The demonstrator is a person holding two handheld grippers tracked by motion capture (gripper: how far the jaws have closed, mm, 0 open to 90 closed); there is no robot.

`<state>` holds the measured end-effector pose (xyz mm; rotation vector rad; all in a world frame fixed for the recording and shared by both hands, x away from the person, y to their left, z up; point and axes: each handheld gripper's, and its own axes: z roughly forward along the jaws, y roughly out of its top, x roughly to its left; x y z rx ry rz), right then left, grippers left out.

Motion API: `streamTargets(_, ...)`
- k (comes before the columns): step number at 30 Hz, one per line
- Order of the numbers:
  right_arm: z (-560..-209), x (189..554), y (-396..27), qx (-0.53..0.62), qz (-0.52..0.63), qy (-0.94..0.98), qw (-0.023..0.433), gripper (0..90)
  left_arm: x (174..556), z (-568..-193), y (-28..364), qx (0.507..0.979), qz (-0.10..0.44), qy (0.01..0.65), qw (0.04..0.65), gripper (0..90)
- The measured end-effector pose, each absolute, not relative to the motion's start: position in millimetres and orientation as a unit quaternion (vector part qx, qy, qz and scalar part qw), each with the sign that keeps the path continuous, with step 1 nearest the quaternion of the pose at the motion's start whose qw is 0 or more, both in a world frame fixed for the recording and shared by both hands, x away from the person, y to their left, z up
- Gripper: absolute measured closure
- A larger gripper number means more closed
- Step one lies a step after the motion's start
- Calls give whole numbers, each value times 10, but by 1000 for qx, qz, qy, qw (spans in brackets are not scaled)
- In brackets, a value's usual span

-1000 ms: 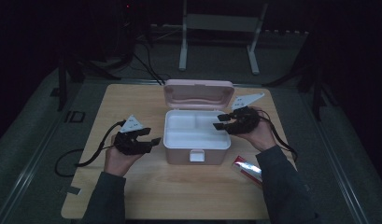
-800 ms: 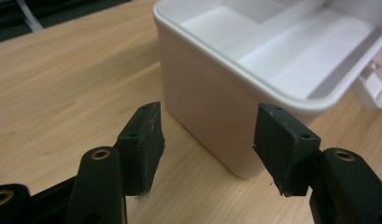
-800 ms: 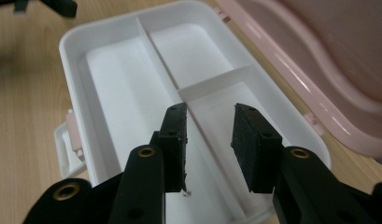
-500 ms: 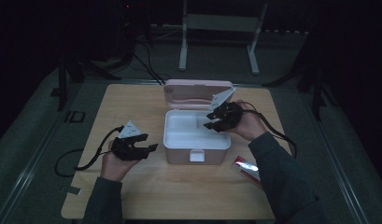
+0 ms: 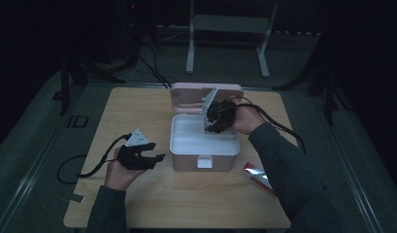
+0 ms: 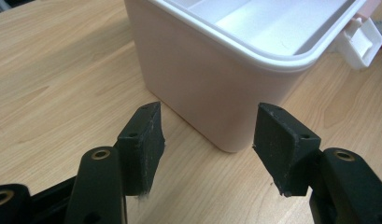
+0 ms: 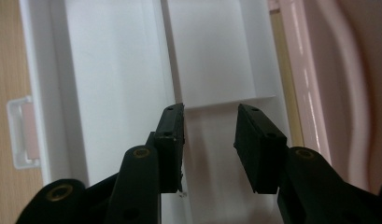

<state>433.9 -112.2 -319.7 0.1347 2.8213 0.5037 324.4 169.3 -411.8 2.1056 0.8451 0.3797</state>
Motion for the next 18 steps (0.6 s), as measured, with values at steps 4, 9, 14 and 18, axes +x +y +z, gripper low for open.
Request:
streamTargets(4, -3224, 4367, -1030, 45, 141, 980, 129, 687, 3238, -4127, 1686, 839, 147, 330, 407, 419)
streamTargets(9, -3310, 4393, -951, 26, 96, 989, 113, 743, 3239, -4134, 1679, 840, 144, 329, 406, 419)
streamTargets(14, -3367, 4411, -900, 7, 80, 992, 99, 750, 3236, -4138, 1680, 843, 142, 327, 404, 417)
streamTargets(18, -3401, 4428, -856, 1, 67, 994, 88, 780, 3238, -4150, 1669, 845, 140, 324, 401, 416)
